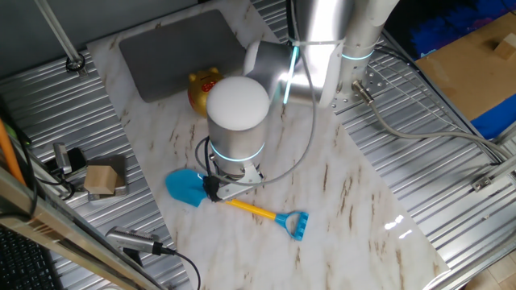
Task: Use a shovel to scoop up an object
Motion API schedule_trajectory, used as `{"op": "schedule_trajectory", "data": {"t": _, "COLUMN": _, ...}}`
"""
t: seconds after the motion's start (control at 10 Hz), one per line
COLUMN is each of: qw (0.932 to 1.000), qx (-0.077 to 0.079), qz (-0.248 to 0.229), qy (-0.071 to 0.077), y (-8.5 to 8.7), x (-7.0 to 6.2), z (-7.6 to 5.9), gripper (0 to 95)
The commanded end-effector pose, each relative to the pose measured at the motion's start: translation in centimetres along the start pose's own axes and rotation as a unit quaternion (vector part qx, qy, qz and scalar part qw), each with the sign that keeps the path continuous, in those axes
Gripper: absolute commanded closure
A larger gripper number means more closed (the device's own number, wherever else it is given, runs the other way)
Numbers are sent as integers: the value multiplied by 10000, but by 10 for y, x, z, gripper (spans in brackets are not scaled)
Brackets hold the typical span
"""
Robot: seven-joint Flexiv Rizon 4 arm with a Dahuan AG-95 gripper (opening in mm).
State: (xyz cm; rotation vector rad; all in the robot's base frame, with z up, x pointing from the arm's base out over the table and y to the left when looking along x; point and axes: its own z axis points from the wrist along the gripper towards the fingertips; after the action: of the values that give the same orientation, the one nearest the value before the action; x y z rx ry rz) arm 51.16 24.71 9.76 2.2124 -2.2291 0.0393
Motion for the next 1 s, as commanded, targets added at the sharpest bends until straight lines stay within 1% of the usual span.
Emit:
{"op": "schedule_trajectory", "data": {"t": 0.1, "qw": 9998, "qx": 23, "qz": -154, "qy": -86, "y": 1, "x": 0, "z": 1, "gripper": 570}}
{"op": "schedule_trajectory", "data": {"t": 0.2, "qw": 9995, "qx": 28, "qz": -304, "qy": -123, "y": 0, "x": -5, "z": 3, "gripper": 570}}
{"op": "schedule_trajectory", "data": {"t": 0.3, "qw": 9974, "qx": 54, "qz": -709, "qy": -127, "y": 0, "x": -16, "z": 9, "gripper": 570}}
{"op": "schedule_trajectory", "data": {"t": 0.4, "qw": 9960, "qx": 52, "qz": -884, "qy": -139, "y": 2, "x": -25, "z": 14, "gripper": 570}}
{"op": "schedule_trajectory", "data": {"t": 0.6, "qw": 9940, "qx": 50, "qz": -1090, "qy": -101, "y": 3, "x": -28, "z": 21, "gripper": 570}}
{"op": "schedule_trajectory", "data": {"t": 0.8, "qw": 9934, "qx": 55, "qz": -1138, "qy": -94, "y": 3, "x": -28, "z": 23, "gripper": 570}}
{"op": "schedule_trajectory", "data": {"t": 0.9, "qw": 9907, "qx": 61, "qz": -1358, "qy": -32, "y": 3, "x": -28, "z": 23, "gripper": 570}}
{"op": "schedule_trajectory", "data": {"t": 1.0, "qw": 9896, "qx": 70, "qz": -1440, "qy": 8, "y": 3, "x": -28, "z": 23, "gripper": 570}}
